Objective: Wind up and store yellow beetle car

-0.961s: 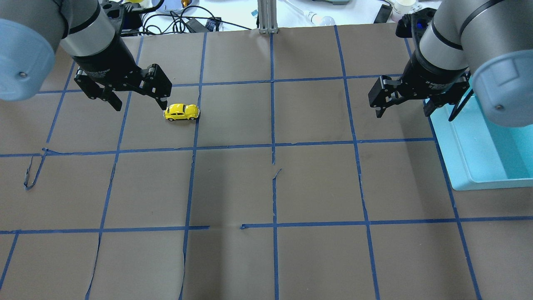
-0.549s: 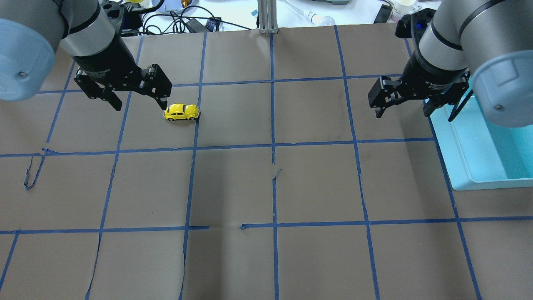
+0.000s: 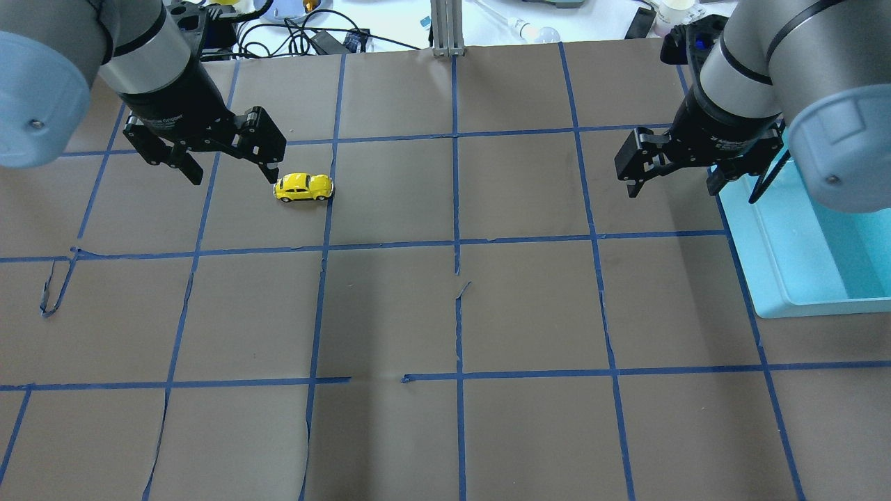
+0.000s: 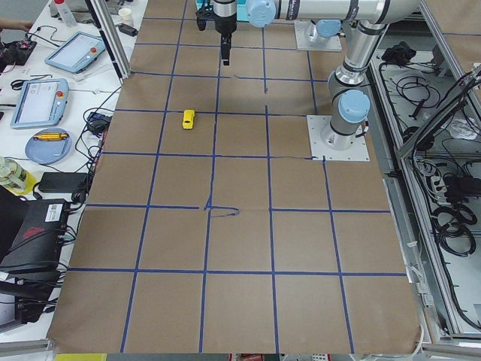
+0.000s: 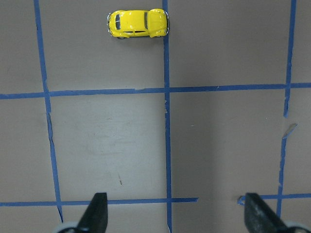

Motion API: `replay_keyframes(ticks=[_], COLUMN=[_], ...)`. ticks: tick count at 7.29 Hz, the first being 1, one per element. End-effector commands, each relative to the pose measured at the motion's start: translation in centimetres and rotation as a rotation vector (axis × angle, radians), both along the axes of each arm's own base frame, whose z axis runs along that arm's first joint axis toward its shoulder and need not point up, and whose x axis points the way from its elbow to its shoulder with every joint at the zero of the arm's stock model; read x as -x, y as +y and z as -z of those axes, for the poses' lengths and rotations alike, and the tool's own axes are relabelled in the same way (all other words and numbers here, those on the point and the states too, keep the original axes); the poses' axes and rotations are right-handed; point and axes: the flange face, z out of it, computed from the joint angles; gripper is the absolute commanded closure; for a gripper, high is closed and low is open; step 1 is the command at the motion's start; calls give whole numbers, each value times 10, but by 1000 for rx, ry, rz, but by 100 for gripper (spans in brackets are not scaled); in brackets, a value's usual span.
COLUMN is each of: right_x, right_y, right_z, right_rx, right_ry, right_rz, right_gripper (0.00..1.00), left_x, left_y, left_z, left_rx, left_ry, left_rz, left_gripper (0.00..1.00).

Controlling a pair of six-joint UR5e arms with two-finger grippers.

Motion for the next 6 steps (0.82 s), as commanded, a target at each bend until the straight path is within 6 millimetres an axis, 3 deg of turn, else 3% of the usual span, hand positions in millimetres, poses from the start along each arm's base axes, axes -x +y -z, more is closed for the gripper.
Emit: replay_keyframes(ticks=[1, 6], right_x=[0, 2], right_y=[0, -1], right_z=[-1, 1], right_rx=[3, -2], right_ry=[0, 9], right_rz=[0, -3], right_gripper=[0, 0], left_x=[0, 0], left_y=[0, -1], left_z=[1, 1], left_rx=[-3, -3], left_ry=[-1, 0], left_rz=[0, 1], left_gripper=[0, 0])
